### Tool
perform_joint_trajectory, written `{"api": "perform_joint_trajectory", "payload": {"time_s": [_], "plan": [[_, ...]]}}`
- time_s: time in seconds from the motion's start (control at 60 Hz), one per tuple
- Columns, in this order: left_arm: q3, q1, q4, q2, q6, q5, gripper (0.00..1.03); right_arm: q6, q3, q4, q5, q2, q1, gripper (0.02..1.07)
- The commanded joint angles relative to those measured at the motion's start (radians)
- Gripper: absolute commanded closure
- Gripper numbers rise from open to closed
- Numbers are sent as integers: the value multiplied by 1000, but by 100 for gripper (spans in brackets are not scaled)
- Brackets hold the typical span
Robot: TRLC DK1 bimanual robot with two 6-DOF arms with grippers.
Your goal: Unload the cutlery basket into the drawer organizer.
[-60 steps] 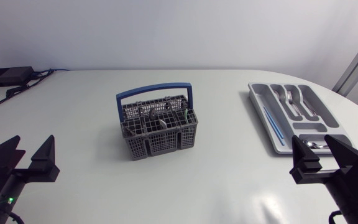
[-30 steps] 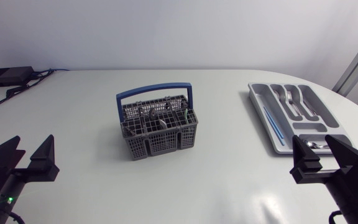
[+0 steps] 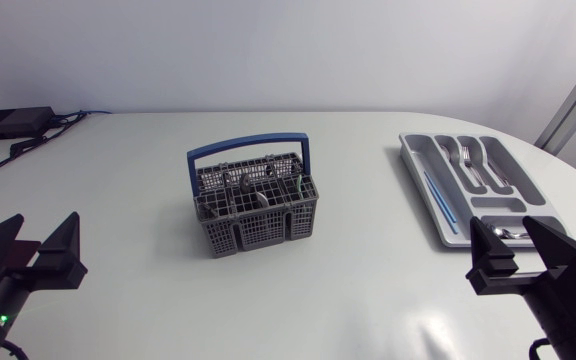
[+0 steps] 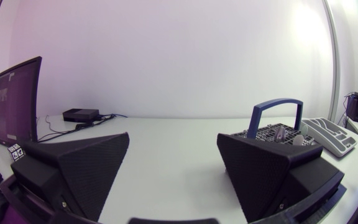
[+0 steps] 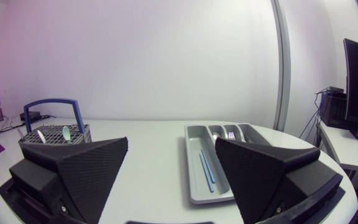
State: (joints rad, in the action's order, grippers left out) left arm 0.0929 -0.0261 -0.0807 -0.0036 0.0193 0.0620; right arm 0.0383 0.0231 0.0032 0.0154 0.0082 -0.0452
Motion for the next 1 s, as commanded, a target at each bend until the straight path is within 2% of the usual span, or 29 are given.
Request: {"api": "perform_joint_trajectory", "payload": {"time_s": [0.0, 0.45, 0.783, 0.983], "plan": [[50, -9, -7, 14, -16, 9, 4, 23, 32, 0, 8, 19, -8, 6], [200, 3, -60, 208, -70, 9, 4, 21, 150, 32, 34, 213, -45, 6], [307, 64, -114, 360, -84, 19, 4, 21, 271, 27, 135, 389, -171, 7], [386, 115, -154, 453, -110, 22, 4, 21, 380, -35, 182, 521, -225, 7]]}}
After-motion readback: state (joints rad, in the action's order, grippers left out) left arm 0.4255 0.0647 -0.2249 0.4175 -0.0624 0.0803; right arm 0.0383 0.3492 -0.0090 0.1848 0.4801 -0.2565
